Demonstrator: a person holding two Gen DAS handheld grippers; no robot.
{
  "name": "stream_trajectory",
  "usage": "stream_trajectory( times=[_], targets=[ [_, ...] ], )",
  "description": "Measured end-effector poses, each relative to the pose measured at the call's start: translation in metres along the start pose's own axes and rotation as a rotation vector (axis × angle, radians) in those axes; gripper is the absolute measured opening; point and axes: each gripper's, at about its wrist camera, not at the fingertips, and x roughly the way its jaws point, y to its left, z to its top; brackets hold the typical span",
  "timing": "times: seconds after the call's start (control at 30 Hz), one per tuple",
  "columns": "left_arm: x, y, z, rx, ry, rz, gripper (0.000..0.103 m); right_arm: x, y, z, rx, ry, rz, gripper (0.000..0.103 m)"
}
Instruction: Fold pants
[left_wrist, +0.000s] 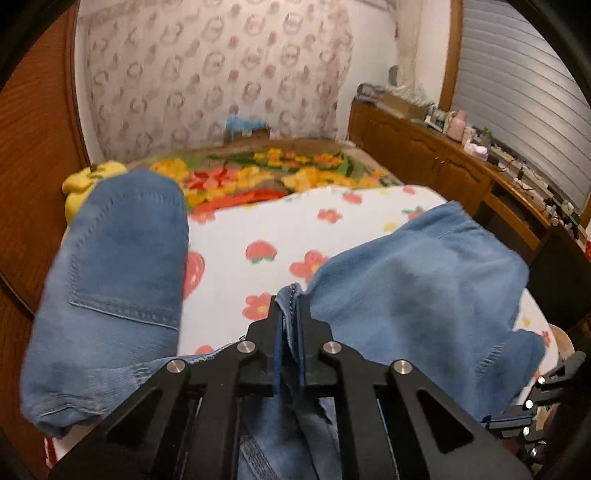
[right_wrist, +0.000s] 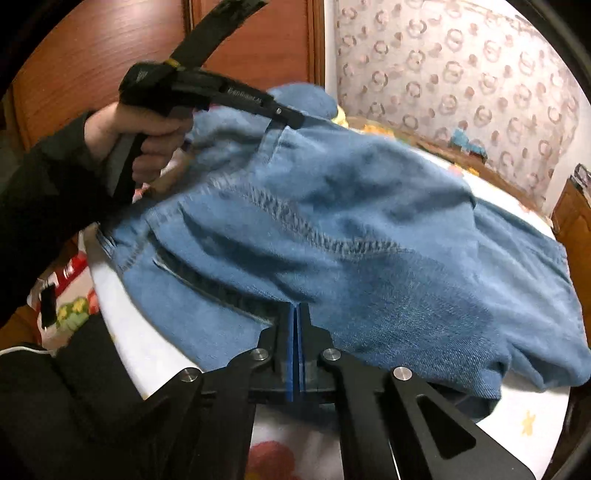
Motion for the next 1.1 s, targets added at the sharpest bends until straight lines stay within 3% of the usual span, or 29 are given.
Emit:
stream_trajectory(
  times=[0.23, 0.37, 0.5, 0.67, 0.73, 0.8, 0.93, 1.0, 1.1],
  targets=[
    [-0.073, 0.019, 0.014, -0.009, -0.104, 0.070, 0.007, -0.030, 0.041, 0.028, -0.030, -0.093, 0.094, 0.001],
    [-0.101, 0.044, 0.014, -0.031, -0.112, 0.120, 0.007, -0.036, 0.068, 0.038, -0.046, -0.113, 0.181, 0.001],
    [-0.103, 0.065, 0.000, -0.040, -0.070, 0.160, 0.007, -0.029, 0.088, 0.039, -0.046, -0.087, 0.202, 0.001],
    [-0.098, 0.069, -0.018, -0.044, -0.039, 0.169, 0.008, -0.017, 0.065, 0.048, 0.001, -0.075, 0.205, 0.017],
    [-0.097, 0.067, -0.023, -0.042, -0.036, 0.170, 0.013, -0.046, 0.044, 0.026, 0.022, -0.079, 0.182, 0.033],
    [-0.096, 0.066, -0.025, -0.035, -0.048, 0.163, 0.030, -0.076, 0.014, 0.020, 0.037, -0.088, 0.163, 0.040],
    [-0.101, 0.055, -0.032, -0.012, -0.091, 0.140, 0.057, -0.084, 0.000, 0.013, 0.086, -0.106, 0.102, 0.041],
    [-0.105, 0.047, -0.035, -0.001, -0.108, 0.124, 0.075, -0.090, -0.011, 0.008, 0.119, -0.118, 0.070, 0.041],
    [-0.106, 0.031, -0.039, 0.004, -0.127, 0.079, 0.079, -0.098, -0.035, -0.006, 0.176, -0.132, -0.001, 0.041]
  ],
)
